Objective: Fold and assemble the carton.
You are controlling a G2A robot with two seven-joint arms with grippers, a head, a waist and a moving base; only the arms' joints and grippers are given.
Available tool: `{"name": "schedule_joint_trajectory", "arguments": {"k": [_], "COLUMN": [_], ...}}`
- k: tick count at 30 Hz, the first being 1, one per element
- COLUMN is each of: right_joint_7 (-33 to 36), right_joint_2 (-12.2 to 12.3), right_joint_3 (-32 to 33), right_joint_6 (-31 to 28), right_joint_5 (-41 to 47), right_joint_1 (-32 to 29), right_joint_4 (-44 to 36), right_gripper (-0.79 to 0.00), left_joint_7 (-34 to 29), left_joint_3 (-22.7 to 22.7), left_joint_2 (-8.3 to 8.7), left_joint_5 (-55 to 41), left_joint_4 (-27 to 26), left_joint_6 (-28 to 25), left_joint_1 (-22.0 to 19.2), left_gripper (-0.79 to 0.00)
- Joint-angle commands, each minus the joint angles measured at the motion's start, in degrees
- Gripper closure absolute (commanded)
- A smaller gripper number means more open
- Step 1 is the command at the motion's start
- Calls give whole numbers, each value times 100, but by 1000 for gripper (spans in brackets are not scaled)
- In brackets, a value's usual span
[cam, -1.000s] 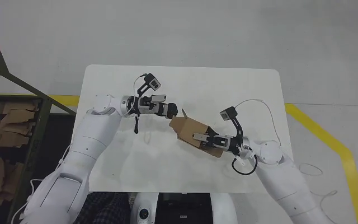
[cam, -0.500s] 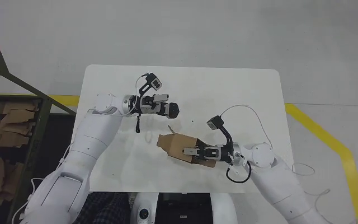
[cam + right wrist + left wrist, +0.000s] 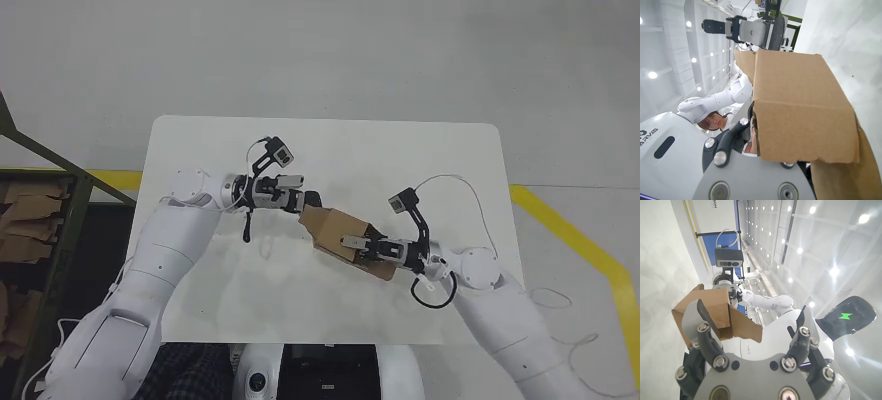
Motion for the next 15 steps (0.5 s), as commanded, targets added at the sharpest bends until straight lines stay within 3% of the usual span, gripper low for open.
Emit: {"name": "schedule_joint_trajectory", "arguments": {"k": [1,15], "right_joint_7": [-11,-26], "right_joint_2": [0,-18], "right_joint_3": [13,-16], "right_joint_6": [7,-6], "right_joint_5": [19,99], "right_joint_1": [14,51], "right_joint_4": [23,97], "right_gripper": [0,0], "left_joint_7": [-16,-29], "left_joint_3": [0,160], "left_joint_2": [1,-51], "left_joint_5": [-3,47], "left_joint_4": [-12,5], "left_joint_6": [18,89], "left_joint_1": [8,-53], "left_gripper": [-785,-785]}}
